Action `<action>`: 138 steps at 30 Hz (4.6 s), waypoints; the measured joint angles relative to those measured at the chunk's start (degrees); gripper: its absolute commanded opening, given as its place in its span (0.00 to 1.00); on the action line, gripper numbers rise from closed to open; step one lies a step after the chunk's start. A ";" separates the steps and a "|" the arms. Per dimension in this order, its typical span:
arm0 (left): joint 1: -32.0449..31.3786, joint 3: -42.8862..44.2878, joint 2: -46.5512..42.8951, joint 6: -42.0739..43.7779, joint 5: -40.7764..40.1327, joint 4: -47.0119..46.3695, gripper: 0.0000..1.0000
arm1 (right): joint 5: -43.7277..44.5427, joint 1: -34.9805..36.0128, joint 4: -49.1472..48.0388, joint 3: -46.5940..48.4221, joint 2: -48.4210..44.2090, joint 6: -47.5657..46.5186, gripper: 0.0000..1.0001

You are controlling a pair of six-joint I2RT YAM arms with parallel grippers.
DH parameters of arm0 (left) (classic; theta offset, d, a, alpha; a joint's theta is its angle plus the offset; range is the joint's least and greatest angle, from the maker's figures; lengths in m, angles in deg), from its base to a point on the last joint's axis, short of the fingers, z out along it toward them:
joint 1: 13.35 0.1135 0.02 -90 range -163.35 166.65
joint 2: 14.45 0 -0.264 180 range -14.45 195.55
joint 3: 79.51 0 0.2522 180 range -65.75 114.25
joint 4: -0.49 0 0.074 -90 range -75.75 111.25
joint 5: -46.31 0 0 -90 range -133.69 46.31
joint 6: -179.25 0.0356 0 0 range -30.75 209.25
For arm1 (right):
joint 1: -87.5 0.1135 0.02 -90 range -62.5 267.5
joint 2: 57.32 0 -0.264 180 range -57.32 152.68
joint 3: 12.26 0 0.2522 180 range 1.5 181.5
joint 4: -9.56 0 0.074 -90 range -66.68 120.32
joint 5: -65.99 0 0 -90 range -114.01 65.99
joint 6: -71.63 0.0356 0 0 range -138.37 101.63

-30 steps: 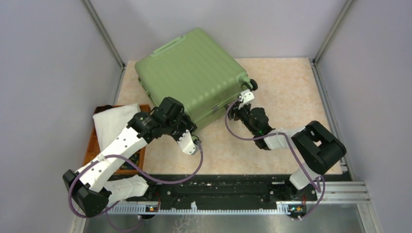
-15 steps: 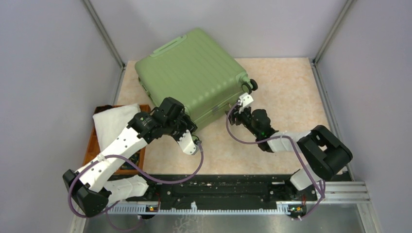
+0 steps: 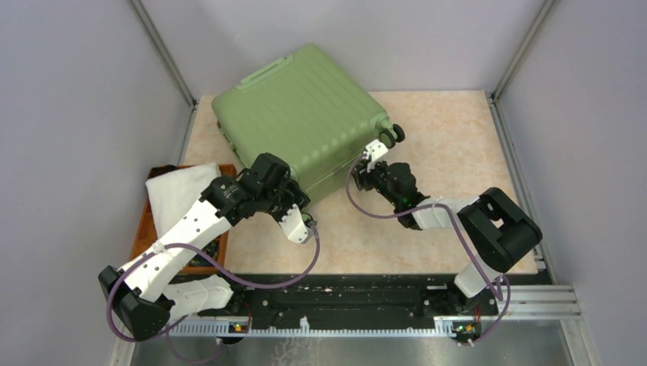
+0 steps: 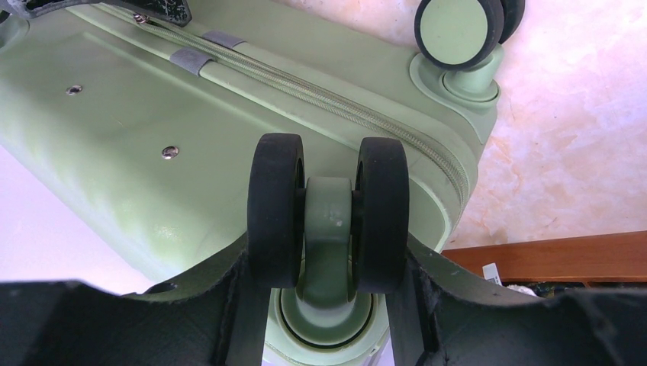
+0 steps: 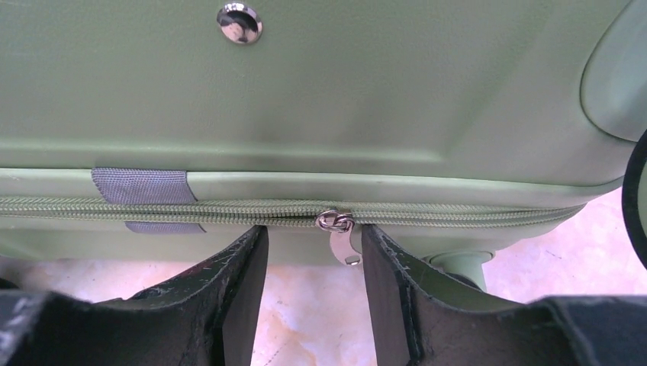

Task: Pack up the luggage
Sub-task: Zip the luggage at the center of the board.

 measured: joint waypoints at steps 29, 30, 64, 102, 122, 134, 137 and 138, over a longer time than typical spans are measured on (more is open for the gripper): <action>-0.52 -0.33 -0.04 -0.33 -0.68 -0.28 0.36 | 3.89 -0.39 0.57 0.87 2.89 -2.73 0.19; -0.55 -0.33 -0.04 -0.33 -0.70 -0.28 0.35 | 3.87 -0.39 0.52 0.90 2.89 -2.69 0.16; -1.18 -0.33 -0.31 -1.60 -1.68 -0.26 0.28 | 4.59 1.64 -2.47 -3.41 -0.63 8.66 0.00; -4.17 0.46 0.13 -3.74 -3.06 3.96 0.19 | 15.74 26.32 -11.28 -0.07 7.96 15.82 0.00; -4.61 1.14 0.24 -4.74 -2.08 3.96 0.14 | 6.36 23.85 -15.85 -13.31 -8.24 26.27 0.51; -4.79 1.68 0.48 -3.74 -2.73 4.44 0.10 | -8.92 15.26 -11.41 -13.05 -7.37 27.30 0.52; -4.94 2.38 0.81 -3.34 -3.08 5.09 0.09 | -13.46 14.93 -14.25 -9.46 -1.90 28.89 0.53; -4.94 2.67 1.03 -3.26 -3.10 5.42 0.09 | -14.29 14.93 -15.67 -8.50 -0.31 29.51 0.53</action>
